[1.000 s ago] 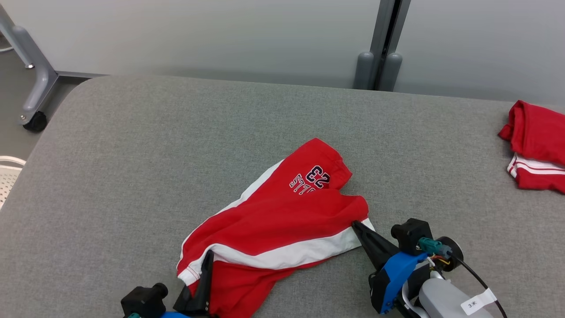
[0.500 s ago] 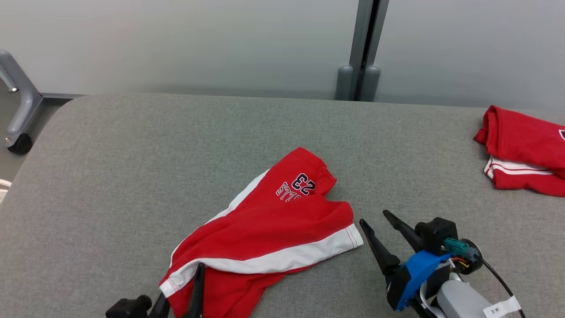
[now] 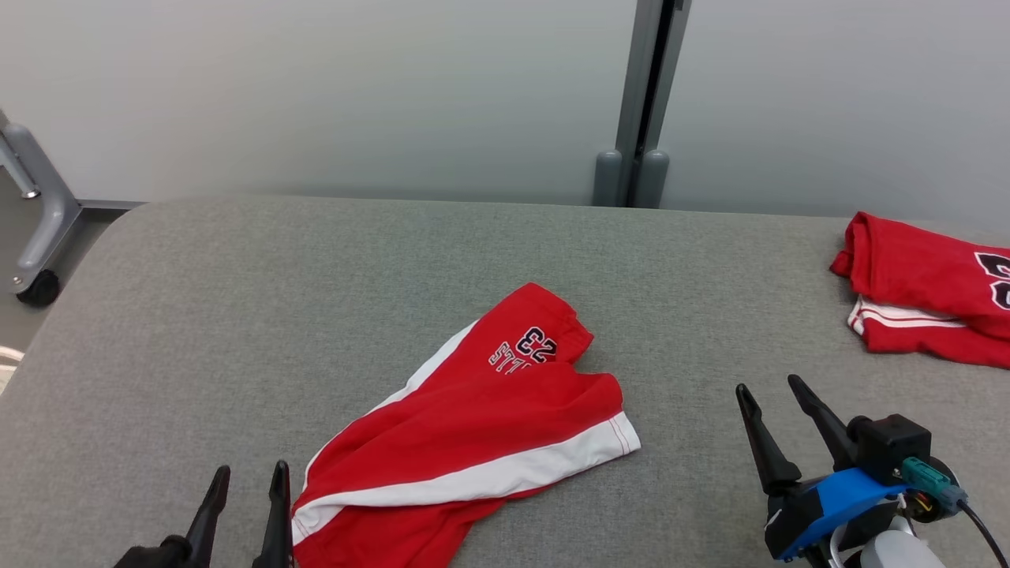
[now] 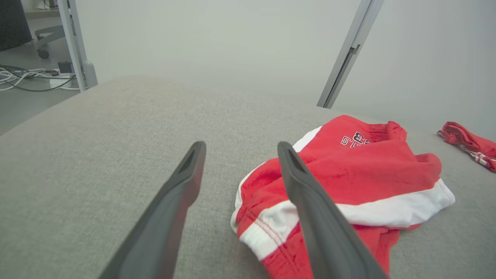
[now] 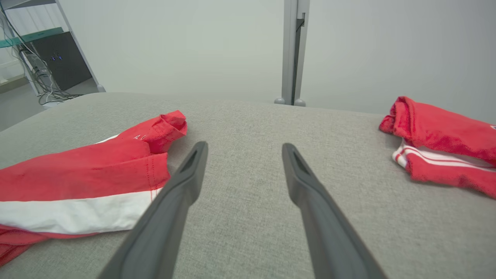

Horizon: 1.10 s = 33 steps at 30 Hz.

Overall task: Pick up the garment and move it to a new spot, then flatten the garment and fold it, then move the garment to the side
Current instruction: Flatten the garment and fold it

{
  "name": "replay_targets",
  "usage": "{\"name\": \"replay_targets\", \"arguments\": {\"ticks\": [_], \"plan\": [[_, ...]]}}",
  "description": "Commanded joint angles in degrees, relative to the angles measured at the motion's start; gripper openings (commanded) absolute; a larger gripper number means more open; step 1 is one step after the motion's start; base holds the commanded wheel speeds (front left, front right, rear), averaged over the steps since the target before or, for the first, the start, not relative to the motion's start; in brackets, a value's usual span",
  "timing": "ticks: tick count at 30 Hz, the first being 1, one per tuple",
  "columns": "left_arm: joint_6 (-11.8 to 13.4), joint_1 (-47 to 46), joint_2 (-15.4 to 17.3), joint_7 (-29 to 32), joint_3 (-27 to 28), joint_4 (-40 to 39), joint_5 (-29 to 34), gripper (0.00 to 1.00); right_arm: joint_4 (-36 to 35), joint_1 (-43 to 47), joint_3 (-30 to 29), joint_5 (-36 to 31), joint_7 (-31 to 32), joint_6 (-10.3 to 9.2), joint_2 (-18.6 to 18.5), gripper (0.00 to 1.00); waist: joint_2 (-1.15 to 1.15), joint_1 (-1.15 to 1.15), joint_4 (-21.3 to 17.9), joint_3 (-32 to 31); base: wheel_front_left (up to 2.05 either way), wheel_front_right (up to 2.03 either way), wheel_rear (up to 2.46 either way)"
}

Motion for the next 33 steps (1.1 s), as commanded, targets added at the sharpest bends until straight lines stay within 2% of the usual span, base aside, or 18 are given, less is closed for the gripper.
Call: {"name": "replay_targets", "arguments": {"ticks": [1, 6, 16, 24, 33], "plan": [[0.12, -1.96, -0.64, -0.24, 0.67, -1.88, 1.69, 1.00, -1.77, 1.45, -1.46, -1.21, -0.02, 0.01, 0.62, 1.00, 0.00, 0.01, -1.31, -0.69, 0.00, 0.00, 0.00], [-0.45, -4.68, -2.76, -0.24, 3.00, -4.54, 5.14, 1.00, -6.15, 3.43, -5.65, -4.73, -0.02, 0.01, 2.52, 1.00, 0.00, 0.01, -4.41, -1.57, 0.00, 0.00, 0.00], [-1.36, -6.61, -5.65, -0.20, 8.64, -2.00, 10.51, 1.00, -12.24, 8.57, -11.06, -9.21, -0.02, 0.01, 6.22, 1.00, 0.00, 0.01, -9.78, -2.87, 0.00, 0.00, 0.00], [-1.94, -6.77, -6.66, -0.20, 10.67, -0.90, 14.23, 1.00, -13.87, 10.44, -12.28, -10.42, -0.02, 0.01, 7.79, 1.00, 0.00, 0.01, -10.16, -2.79, 0.00, 0.00, 0.00], [-2.44, -6.83, -6.67, -0.20, 10.57, -0.31, 16.30, 1.00, -13.51, 9.70, -12.40, -10.51, -0.02, 0.01, 8.13, 1.00, 0.00, 0.01, -9.20, -2.69, 0.00, 0.00, 0.00]]}}
